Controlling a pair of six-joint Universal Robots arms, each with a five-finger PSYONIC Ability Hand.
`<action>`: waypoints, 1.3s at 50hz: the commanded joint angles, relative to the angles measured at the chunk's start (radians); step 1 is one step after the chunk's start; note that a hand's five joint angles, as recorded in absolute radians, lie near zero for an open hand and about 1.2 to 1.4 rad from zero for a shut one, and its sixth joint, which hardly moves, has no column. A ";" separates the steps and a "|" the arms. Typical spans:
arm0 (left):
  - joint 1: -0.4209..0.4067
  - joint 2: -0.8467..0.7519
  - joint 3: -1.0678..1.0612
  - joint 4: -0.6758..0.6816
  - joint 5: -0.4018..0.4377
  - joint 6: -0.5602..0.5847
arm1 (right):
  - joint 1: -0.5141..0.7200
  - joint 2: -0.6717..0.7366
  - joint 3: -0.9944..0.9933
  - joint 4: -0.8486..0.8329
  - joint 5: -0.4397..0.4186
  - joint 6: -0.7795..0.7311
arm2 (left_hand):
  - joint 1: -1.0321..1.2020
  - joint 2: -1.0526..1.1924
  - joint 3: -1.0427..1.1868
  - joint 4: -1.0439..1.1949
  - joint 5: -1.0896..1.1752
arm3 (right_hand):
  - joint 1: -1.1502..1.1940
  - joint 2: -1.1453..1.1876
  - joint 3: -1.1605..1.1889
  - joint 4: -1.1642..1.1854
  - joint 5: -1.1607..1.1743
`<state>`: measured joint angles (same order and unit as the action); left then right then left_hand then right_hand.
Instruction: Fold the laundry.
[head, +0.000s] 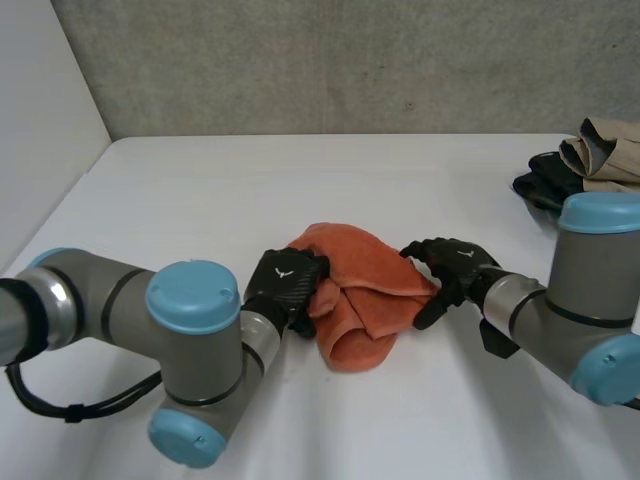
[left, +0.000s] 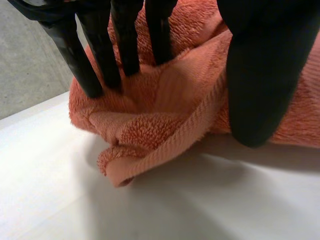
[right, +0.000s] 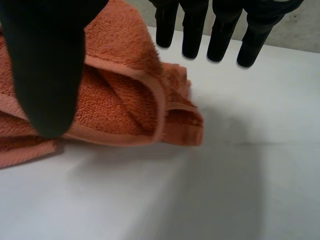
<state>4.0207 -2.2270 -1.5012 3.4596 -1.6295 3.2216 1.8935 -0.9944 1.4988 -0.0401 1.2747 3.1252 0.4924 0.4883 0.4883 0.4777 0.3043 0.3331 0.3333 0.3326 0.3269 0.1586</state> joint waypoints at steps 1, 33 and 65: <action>0.003 -0.056 0.068 0.007 -0.018 0.067 | 0.029 0.085 -0.094 -0.006 0.003 0.012 | 0.731 0.735 0.735 0.746 0.744 | 0.575 0.575 0.576 0.581 0.575; 0.219 0.328 0.053 -0.053 0.053 0.096 | 0.007 -0.294 -0.236 0.157 0.083 -0.790 | 0.904 0.908 0.908 0.919 0.917 | 1.063 1.063 1.064 1.069 1.063; 0.262 0.349 0.103 0.443 0.062 0.236 | 0.061 -0.217 -0.198 -0.354 0.177 -0.767 | 0.904 0.908 0.908 0.919 0.917 | 1.063 1.063 1.064 1.069 1.063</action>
<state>4.2683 -1.9321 -1.1571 3.9454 -1.5709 3.4597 1.9375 -1.1835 1.1342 -0.5892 1.4566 2.3584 1.1464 1.1995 1.1928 1.2000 0.9865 1.0869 1.1631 1.1903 1.1977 1.0232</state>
